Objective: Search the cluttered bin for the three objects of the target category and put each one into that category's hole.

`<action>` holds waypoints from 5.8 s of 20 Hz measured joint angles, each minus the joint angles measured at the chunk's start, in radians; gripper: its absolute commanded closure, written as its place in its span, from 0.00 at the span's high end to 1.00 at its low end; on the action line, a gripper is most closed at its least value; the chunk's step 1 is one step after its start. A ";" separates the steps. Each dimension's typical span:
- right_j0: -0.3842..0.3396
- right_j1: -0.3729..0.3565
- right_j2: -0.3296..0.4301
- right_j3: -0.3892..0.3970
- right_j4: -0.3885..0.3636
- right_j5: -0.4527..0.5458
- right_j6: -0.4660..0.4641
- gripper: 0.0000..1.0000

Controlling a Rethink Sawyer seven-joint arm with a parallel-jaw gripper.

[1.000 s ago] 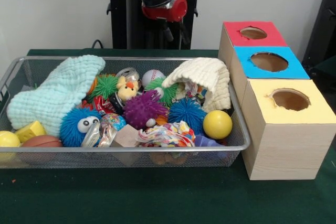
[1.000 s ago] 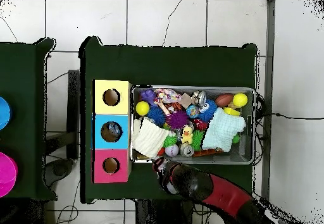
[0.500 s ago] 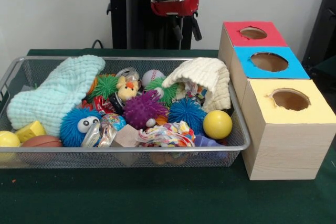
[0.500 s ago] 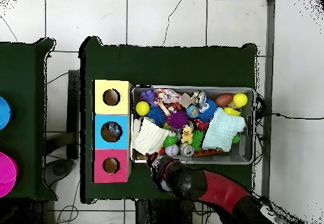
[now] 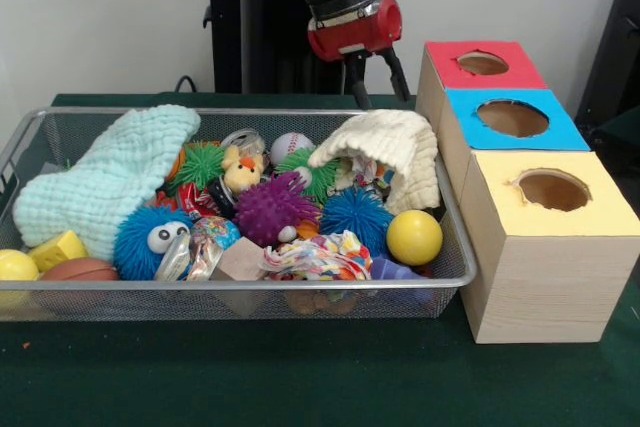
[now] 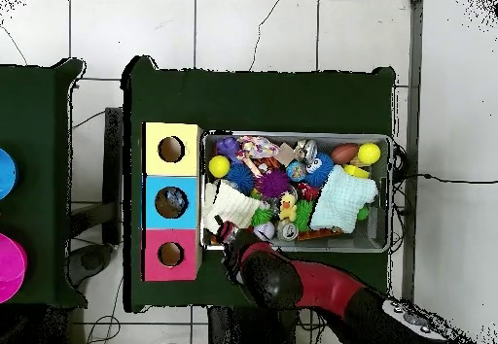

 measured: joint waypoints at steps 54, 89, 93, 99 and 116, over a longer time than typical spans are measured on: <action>0.783 0.561 -0.979 -0.424 0.337 -0.965 0.000 1.00; -0.498 0.641 0.213 -0.407 -0.418 0.207 -0.004 1.00; -0.508 0.702 0.239 -0.406 -0.391 0.234 -0.004 1.00; -0.493 0.693 0.242 -0.405 -0.388 0.221 -0.004 1.00; 0.543 0.188 -0.571 -0.325 -0.051 -0.522 0.002 1.00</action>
